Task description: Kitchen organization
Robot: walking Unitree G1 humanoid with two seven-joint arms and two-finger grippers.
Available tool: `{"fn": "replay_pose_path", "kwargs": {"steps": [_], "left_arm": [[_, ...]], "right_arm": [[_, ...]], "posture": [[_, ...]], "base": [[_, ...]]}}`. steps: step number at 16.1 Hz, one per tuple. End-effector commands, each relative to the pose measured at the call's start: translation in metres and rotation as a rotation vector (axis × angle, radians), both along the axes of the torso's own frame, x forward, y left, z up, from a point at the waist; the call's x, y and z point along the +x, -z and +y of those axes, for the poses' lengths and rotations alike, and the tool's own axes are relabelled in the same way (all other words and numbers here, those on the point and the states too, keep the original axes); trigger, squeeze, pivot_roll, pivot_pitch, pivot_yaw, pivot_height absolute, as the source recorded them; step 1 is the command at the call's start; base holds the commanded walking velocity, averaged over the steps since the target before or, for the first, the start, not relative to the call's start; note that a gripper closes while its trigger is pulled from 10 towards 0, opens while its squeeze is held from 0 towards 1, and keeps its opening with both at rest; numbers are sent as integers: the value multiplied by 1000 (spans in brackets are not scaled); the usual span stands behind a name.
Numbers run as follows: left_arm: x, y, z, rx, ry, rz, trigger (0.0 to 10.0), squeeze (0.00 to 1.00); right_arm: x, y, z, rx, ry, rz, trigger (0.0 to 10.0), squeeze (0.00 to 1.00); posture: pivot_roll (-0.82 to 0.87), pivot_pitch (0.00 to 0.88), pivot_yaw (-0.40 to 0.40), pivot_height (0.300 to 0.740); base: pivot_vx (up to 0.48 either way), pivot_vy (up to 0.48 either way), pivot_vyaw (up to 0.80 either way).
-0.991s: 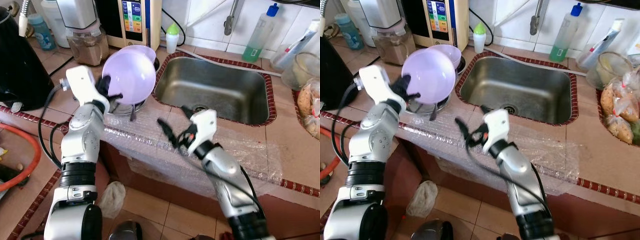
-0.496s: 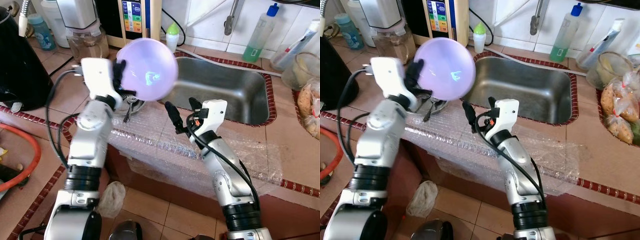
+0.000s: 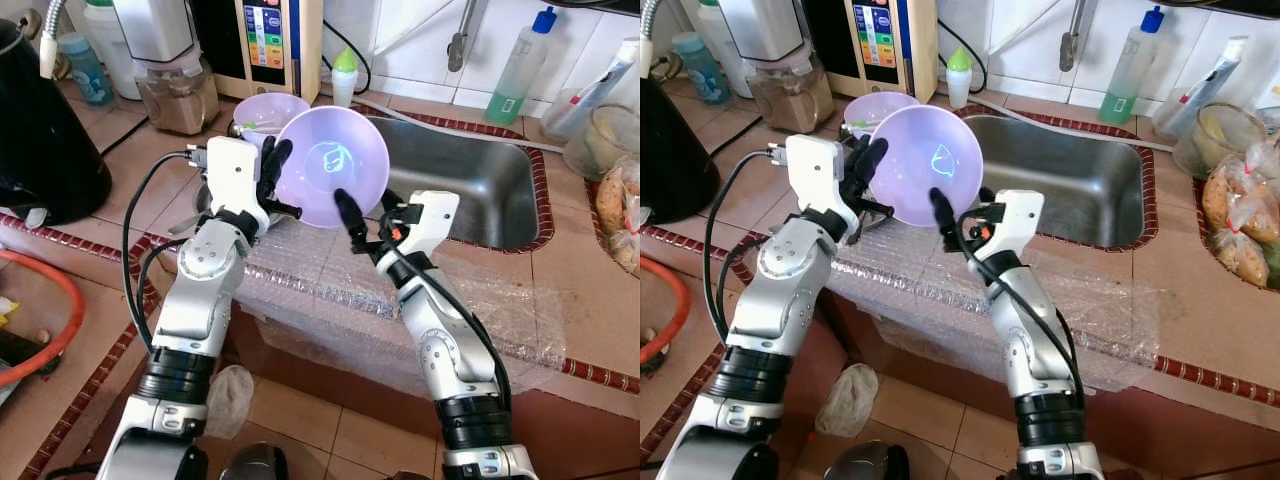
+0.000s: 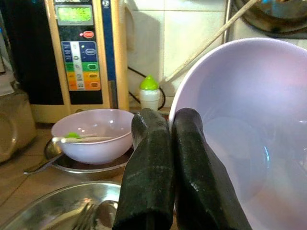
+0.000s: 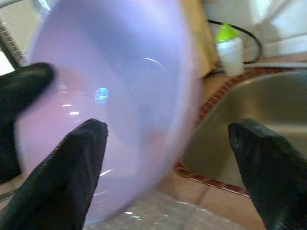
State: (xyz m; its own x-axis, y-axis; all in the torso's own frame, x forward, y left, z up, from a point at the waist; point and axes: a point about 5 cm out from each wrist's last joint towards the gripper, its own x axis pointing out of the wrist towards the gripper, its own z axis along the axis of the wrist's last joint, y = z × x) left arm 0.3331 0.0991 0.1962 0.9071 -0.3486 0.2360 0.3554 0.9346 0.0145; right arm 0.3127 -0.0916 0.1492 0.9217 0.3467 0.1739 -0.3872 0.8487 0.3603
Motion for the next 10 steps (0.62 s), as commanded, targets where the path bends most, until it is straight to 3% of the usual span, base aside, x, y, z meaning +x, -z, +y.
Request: {"fn": "replay_pose_path", "kwargs": {"steps": [1, 10], "left_arm": [[-2, -8, -4, 6, 24, -43, 0, 0], [-6, -7, -9, 14, 62, -61, 0, 0]], "right_arm": [[5, -4, -2, 14, 30, 19, 0, 0], [19, 1, -19, 42, 164, 153, 0, 0]], "posture": [[16, 0, 67, 740], [5, 0, 58, 740]], "base": [[0, 0, 0], [0, 0, 0]]}}
